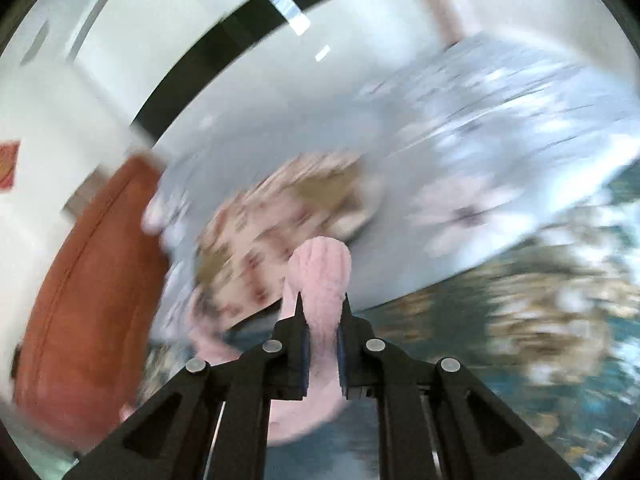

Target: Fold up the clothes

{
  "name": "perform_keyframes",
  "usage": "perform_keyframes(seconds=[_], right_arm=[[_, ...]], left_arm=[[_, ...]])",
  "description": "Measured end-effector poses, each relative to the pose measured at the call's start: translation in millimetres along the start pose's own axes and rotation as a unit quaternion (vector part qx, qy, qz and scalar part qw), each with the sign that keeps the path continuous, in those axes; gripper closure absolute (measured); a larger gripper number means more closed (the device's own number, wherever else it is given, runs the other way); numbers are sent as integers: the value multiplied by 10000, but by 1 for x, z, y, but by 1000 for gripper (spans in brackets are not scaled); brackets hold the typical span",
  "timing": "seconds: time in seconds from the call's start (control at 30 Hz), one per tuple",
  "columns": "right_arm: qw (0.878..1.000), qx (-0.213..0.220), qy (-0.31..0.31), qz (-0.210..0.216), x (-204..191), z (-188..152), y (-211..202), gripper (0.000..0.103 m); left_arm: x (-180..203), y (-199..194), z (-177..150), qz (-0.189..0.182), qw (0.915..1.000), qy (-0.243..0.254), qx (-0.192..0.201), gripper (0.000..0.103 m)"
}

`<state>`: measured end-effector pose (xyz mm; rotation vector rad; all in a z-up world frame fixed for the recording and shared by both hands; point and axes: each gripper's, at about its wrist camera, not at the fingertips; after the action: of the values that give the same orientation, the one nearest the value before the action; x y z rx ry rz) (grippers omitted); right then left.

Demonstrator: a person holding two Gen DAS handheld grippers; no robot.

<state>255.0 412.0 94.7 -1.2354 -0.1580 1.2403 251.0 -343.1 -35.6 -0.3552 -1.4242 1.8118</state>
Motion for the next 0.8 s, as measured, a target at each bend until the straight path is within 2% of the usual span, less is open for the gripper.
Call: perform_keyframes(seconds=[0.03, 0.07, 0.13, 0.2, 0.27, 0.3, 0.37, 0.5, 0.63, 0.77, 0.8], right_arm=[[9995, 123, 106, -285, 21, -12, -15, 92], [9975, 60, 229, -661, 44, -30, -19, 92], [9905, -369, 650, -1158, 99, -75, -9, 92], [9720, -928, 1454, -1595, 159, -125, 12, 92], [9504, -1236, 2355, -1614, 208, -169, 26, 92], [9444, -1320, 2546, -1607, 219, -182, 30, 92], [9379, -1490, 2671, -1639, 232, -197, 36, 92], [9378, -1805, 2111, -2085, 226, -183, 46, 92], [9332, -1900, 2077, -2235, 232, -184, 48, 92], [9307, -1900, 2115, -2303, 229, -200, 47, 90], [9294, -1873, 2147, -2344, 230, -199, 45, 85]], left_arm=[[1, 11, -8, -13, 9999, 73, -150, 93], [1, 22, -16, -25, 9994, 145, -300, 93], [3, 45, -33, -51, 9978, 290, -600, 93], [1, 71, -52, 237, 9950, 367, -900, 93], [-7, 90, -67, 489, 9915, 375, -1147, 94], [-13, 95, -71, 513, 9905, 312, -1236, 94], [-28, 101, -78, 548, 9892, 86, -1359, 94], [-41, 99, -79, 232, 9902, -57, -1374, 92], [-61, 100, -79, -530, 9860, -423, -1522, 90], [-86, 96, -91, -1122, 9774, -818, -1595, 77], [-93, 96, -93, -1214, 9751, -942, -1600, 75]])
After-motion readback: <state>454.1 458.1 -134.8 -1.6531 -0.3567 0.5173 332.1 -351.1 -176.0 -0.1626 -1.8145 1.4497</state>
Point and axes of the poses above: each gripper's, at about its wrist camera, not at the fingertips, and y roughly the way its jaws point, x to its right, z to its top, and after that the axes turned 15 degrees about -x, right-handed
